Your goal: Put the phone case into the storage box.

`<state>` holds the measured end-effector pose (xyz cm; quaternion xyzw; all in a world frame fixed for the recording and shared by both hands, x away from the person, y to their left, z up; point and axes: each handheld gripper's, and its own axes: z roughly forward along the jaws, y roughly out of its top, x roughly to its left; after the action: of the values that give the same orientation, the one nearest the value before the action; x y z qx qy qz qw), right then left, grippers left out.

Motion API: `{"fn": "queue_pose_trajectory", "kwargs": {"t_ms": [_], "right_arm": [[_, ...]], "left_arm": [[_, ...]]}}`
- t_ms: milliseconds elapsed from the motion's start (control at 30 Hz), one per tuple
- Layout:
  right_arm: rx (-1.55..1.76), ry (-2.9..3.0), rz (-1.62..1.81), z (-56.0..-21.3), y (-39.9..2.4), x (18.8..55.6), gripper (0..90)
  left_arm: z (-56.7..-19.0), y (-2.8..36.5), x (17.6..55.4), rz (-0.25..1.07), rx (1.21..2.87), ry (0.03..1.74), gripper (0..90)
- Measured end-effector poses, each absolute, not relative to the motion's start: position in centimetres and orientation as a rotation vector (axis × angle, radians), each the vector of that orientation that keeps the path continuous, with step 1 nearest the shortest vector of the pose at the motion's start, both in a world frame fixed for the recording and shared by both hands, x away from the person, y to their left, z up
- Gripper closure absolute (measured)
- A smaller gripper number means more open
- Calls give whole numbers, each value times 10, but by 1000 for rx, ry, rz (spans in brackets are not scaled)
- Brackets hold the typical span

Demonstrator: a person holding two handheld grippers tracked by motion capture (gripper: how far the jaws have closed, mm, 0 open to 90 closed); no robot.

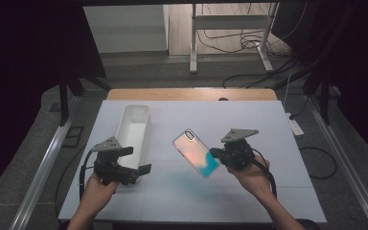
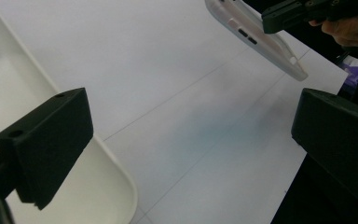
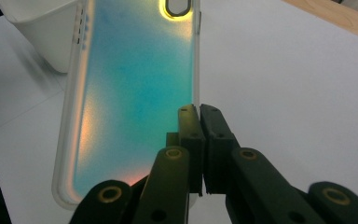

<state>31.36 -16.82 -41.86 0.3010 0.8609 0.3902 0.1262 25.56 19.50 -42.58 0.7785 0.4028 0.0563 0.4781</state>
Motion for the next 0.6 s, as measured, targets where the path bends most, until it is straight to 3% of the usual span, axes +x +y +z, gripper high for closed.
{"fn": "queue_pose_trajectory", "kwargs": {"t_ms": [600], "right_arm": [[859,2490,1161,-415,-166,311,885]], "left_arm": [[-421,164,280,49,1897,946,0]]}}
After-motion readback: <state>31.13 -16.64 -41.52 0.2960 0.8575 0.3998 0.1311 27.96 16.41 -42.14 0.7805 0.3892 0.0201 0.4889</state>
